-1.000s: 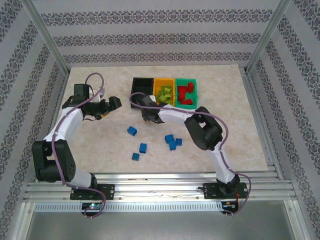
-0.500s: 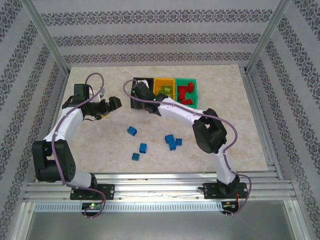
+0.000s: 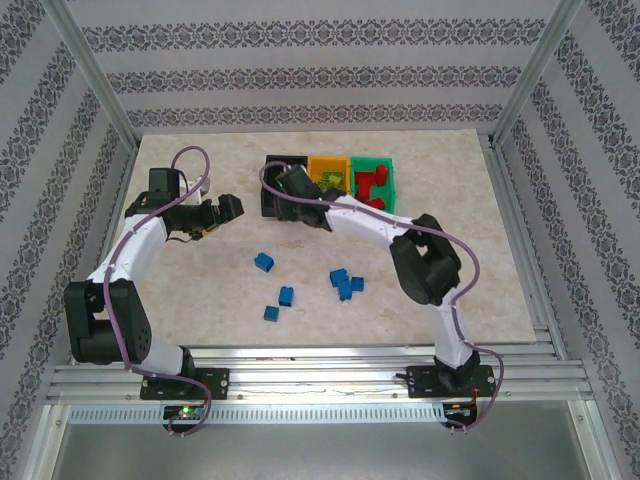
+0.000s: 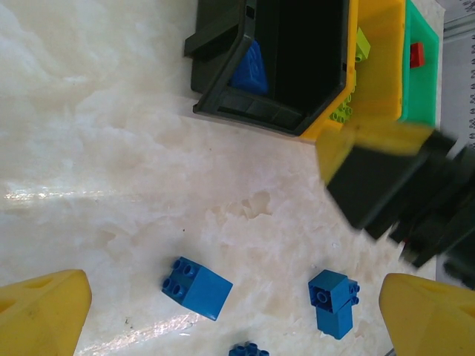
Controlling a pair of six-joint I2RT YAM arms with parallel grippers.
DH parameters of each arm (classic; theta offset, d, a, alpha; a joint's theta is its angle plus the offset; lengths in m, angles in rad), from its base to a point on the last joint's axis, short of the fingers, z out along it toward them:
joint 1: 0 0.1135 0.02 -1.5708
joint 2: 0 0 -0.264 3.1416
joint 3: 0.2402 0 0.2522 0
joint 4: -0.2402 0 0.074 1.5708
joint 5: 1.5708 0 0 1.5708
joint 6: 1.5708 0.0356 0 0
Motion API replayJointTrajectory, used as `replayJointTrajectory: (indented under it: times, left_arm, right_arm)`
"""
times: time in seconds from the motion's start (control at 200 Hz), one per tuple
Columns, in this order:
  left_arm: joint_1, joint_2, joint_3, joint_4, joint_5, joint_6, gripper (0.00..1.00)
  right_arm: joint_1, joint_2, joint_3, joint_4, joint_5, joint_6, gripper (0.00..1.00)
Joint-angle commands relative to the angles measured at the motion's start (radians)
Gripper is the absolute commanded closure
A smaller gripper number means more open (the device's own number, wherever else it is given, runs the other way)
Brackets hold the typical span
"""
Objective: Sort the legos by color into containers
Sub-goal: Place the lego in the container, then pick up the lego from the bottom-center of the table.
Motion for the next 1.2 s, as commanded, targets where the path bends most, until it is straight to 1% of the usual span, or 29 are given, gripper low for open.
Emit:
replayJointTrajectory:
  times: [0.0,0.155,0.22,0.26,0.32,0.435,0.605,0.73,0.854,0.954,1.079,1.194]
  left_arm:
    - [-0.010,-0.001,0.027,-0.035,-0.002,0.027,0.00]
    - [-0.010,-0.020,0.022,-0.041,-0.040,0.028,0.00]
    - [-0.010,-0.028,0.016,-0.044,-0.060,0.032,0.00]
    - [-0.010,-0.030,0.015,-0.048,-0.067,0.034,0.00]
    - [-0.009,-0.026,0.017,-0.047,-0.045,0.041,0.00]
    - [-0.010,-0.010,0.017,-0.040,-0.018,0.038,0.00]
    - [-0.009,-0.003,0.014,-0.033,-0.010,0.032,0.00]
    - [-0.010,-0.009,0.013,-0.036,-0.030,0.037,0.00]
    - [-0.010,-0.015,0.015,-0.042,-0.044,0.041,0.00]
    - [-0.010,-0.018,0.015,-0.044,-0.048,0.043,0.00]
    - [-0.011,-0.017,0.015,-0.041,-0.048,0.042,0.00]
    - [-0.012,-0.010,0.016,-0.041,-0.035,0.041,0.00]
  right_arm:
    - [0.014,-0.173,-0.161,0.033,-0.030,0.004,0.46]
    - [0.028,-0.346,-0.408,-0.007,-0.056,0.020,0.46]
    - [0.029,-0.408,-0.502,-0.022,-0.084,0.033,0.46]
    - [0.030,-0.438,-0.542,-0.042,-0.091,0.044,0.46]
    - [0.033,-0.477,-0.592,-0.069,-0.098,0.056,0.46]
    - [0.033,-0.508,-0.650,-0.102,-0.088,0.071,0.45]
    - [0.034,-0.465,-0.644,-0.124,-0.071,0.079,0.44]
    - [0.049,-0.387,-0.592,-0.129,-0.095,0.080,0.44]
    - [0.076,-0.309,-0.535,-0.154,-0.085,0.075,0.45]
    - [0.085,-0.265,-0.510,-0.170,-0.064,0.084,0.50]
    - [0.092,-0.268,-0.497,-0.153,-0.060,0.087,0.59]
    - [0.091,-0.276,-0.471,-0.140,-0.054,0.080,0.63]
